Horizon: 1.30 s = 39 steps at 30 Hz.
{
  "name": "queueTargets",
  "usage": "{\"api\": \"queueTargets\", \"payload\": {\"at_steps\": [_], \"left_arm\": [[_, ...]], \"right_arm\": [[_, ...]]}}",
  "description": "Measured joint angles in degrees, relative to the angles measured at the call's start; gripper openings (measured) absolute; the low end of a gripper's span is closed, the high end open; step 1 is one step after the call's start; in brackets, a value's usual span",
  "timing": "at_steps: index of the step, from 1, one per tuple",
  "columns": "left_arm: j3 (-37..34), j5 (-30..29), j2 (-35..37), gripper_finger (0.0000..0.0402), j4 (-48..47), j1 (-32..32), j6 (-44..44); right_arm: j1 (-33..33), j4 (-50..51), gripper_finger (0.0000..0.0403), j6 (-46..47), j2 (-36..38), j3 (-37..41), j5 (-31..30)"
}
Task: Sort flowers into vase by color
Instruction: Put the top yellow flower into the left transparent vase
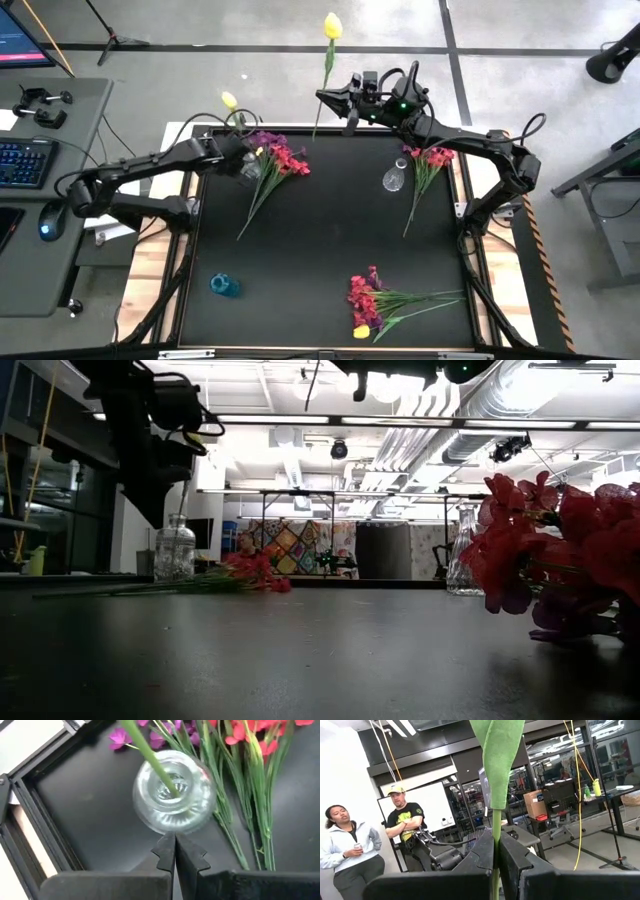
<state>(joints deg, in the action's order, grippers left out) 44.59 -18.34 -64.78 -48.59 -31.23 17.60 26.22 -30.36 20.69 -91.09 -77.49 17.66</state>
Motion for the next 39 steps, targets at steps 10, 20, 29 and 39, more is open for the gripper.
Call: {"api": "queueTargets", "payload": {"at_steps": [10,20,29,39], "left_arm": [[11.3,-1.6,11.6,0.0,-9.5,4.8,4.6],[22.5,-1.6,24.7,0.0,0.7,9.7,2.2],[23.5,-0.7,31.0,0.0,14.7,10.7,0.6],[23.4,2.4,32.8,0.0,15.5,10.7,0.2]], "right_arm": [[-2.7,4.7,0.0,-6.5,-0.6,0.0,3.8],[-7.0,-15.9,0.0,-3.3,-17.2,-2.7,3.8],[-8.8,-18.1,0.0,-8.7,-37.4,-24.7,3.4],[-8.1,-14.5,0.0,-7.5,-52.2,-42.7,-5.7]]}}
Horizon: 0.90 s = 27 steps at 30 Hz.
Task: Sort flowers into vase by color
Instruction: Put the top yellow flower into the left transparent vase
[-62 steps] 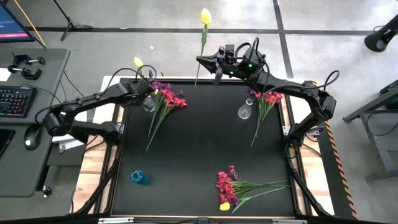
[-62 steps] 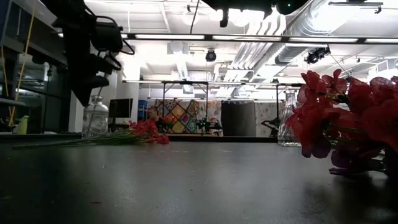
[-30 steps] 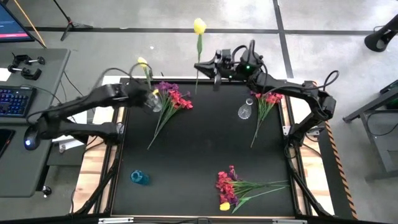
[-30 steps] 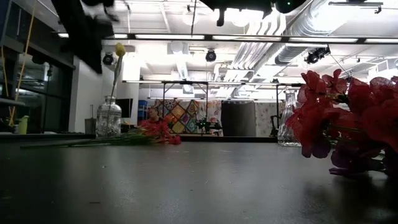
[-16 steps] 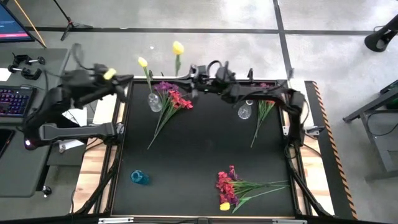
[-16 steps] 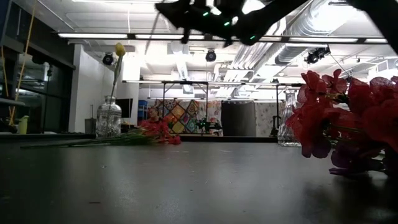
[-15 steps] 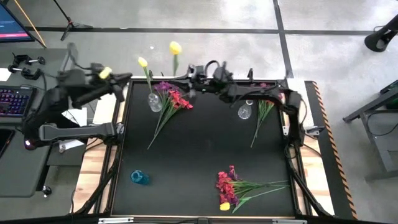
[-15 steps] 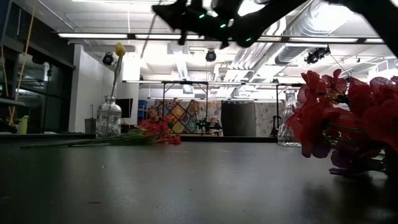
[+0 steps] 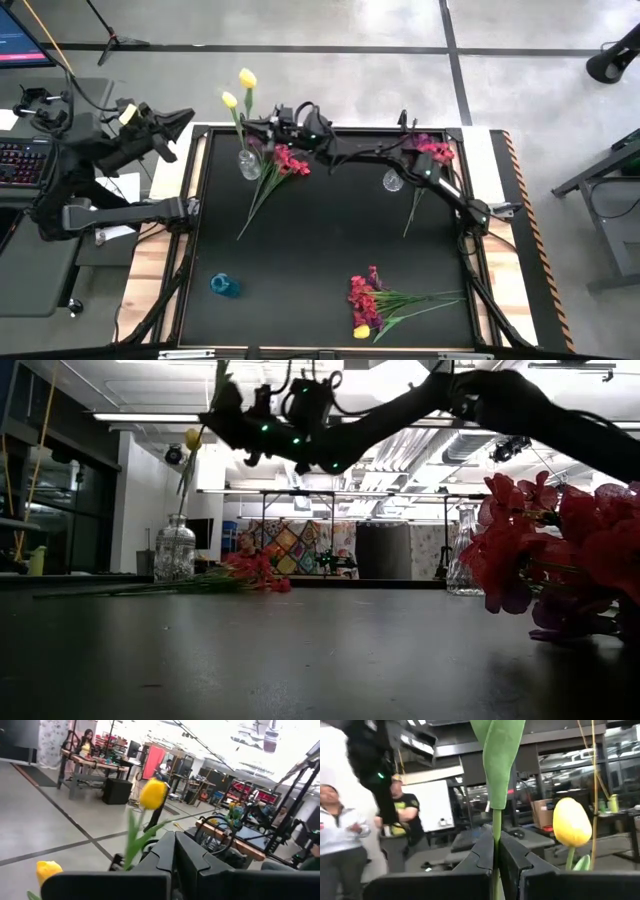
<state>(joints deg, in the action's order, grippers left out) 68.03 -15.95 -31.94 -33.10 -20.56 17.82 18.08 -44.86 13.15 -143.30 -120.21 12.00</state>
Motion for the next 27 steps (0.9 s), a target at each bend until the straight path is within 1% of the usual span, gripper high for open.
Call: {"api": "queueTargets", "payload": {"at_steps": [5,13,16,21,27], "left_arm": [[0.0,0.4,0.0,0.0,0.0,0.0,-0.6],[0.0,1.9,0.0,0.0,0.0,0.0,-0.5],[0.0,2.0,0.0,0.0,0.0,0.0,-0.5],[0.0,2.0,0.0,0.0,0.0,0.0,-0.5],[0.0,2.0,0.0,0.0,0.0,0.0,-0.5]], "right_arm": [[0.0,3.1,0.0,-1.5,-3.9,-5.2,-1.8],[0.0,4.8,0.0,-5.1,-4.4,-5.8,-5.6],[0.1,6.5,0.0,-5.6,-4.4,-5.8,-5.5],[0.1,10.4,0.0,-4.2,-4.4,-5.8,-2.8],[-0.6,14.5,0.0,-4.2,-4.4,-5.8,-2.8]]}}
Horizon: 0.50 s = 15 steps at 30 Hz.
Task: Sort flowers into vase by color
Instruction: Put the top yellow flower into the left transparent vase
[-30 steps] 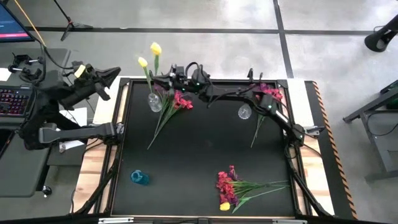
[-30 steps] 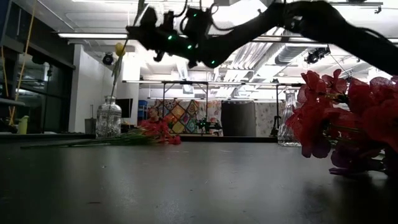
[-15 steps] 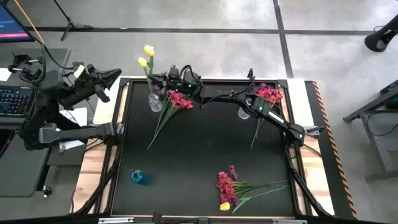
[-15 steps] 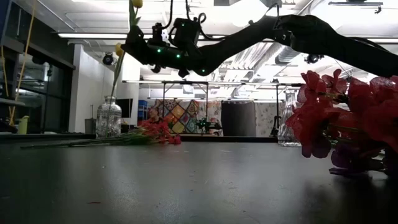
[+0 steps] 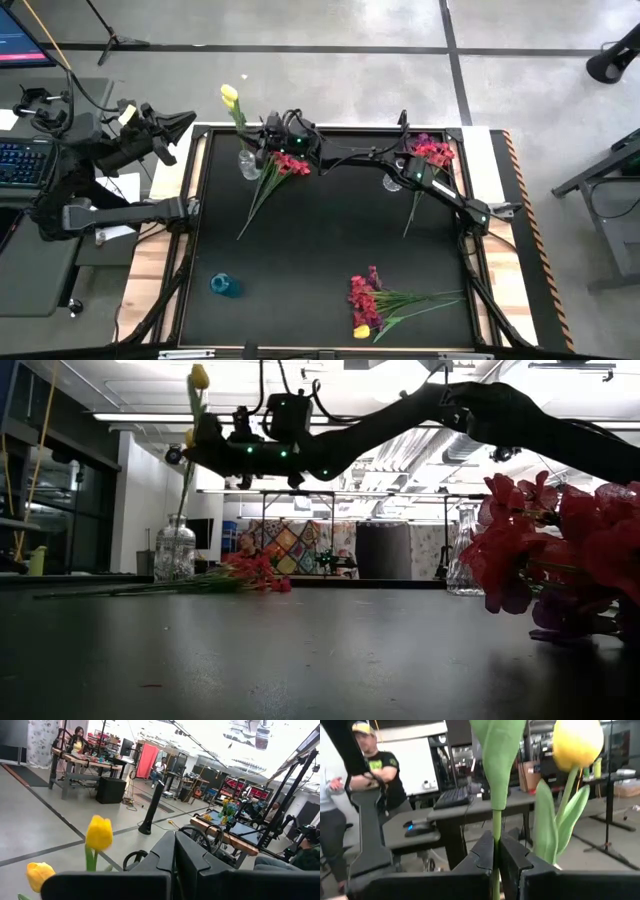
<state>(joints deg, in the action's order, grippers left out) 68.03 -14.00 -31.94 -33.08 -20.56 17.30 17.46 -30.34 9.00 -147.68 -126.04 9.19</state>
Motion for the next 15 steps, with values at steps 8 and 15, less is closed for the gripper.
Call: {"api": "queueTargets", "payload": {"at_steps": [8,15], "left_arm": [[0.0,0.0,0.0,0.0,0.9,0.0,0.0],[0.0,-0.1,0.0,0.0,3.8,0.0,-2.1]], "right_arm": [[0.1,11.2,0.0061,0.2,1.4,0.0,0.7],[0.2,22.6,0.0203,0.2,5.9,0.0,1.5]]}}
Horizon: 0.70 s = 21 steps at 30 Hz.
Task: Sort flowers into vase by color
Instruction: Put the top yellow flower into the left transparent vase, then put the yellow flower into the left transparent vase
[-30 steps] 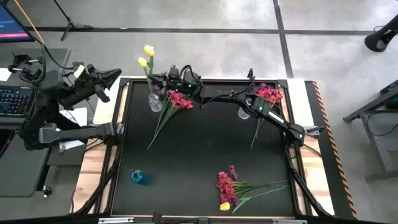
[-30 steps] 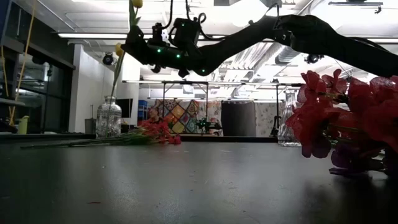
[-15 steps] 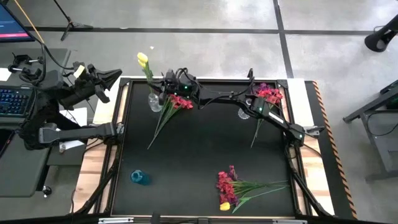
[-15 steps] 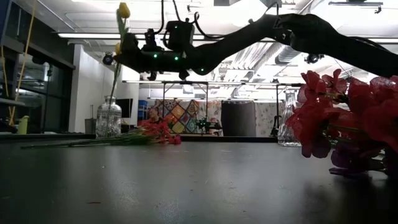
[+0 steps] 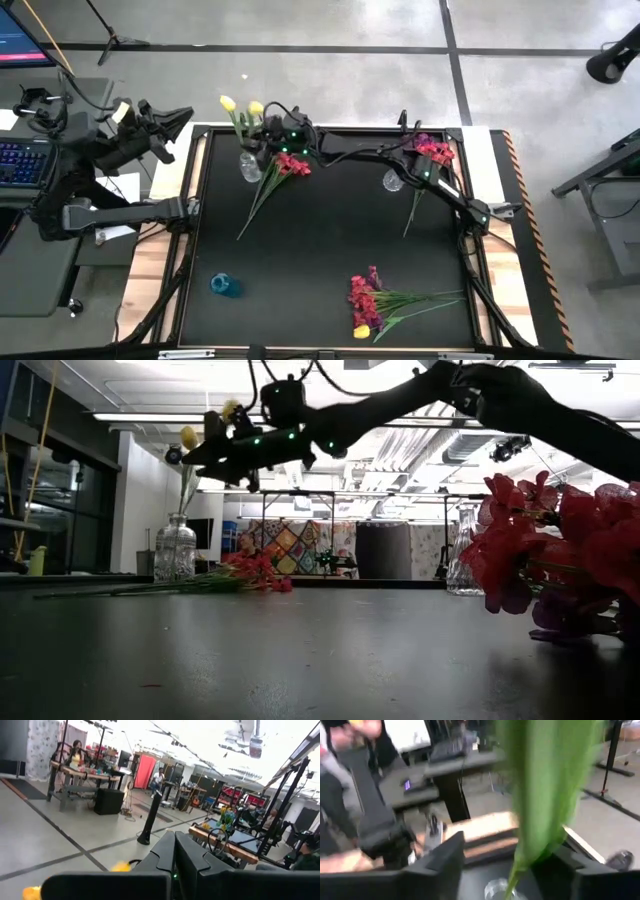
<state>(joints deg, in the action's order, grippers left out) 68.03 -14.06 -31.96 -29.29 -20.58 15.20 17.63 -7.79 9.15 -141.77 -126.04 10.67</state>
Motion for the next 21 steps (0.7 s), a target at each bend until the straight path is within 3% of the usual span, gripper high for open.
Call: {"api": "queueTargets", "payload": {"at_steps": [4,8,13,21], "left_arm": [[0.0,0.0,0.0,0.0,0.5,0.0,-0.4],[0.0,0.0,0.0,0.0,0.5,0.0,-0.5],[0.0,-0.2,0.0,0.0,0.5,0.0,-0.5],[0.0,4.4,-0.3,0.0,0.5,0.0,-0.3]], "right_arm": [[0.4,8.9,0.0265,-4.3,3.3,0.0,3.3],[1.3,17.0,0.0297,-5.1,5.7,-0.1,8.3],[2.8,32.4,0.0302,-11.4,9.6,0.0,11.4],[5.6,71.9,0.0292,-24.2,17.6,0.7,21.5]]}}
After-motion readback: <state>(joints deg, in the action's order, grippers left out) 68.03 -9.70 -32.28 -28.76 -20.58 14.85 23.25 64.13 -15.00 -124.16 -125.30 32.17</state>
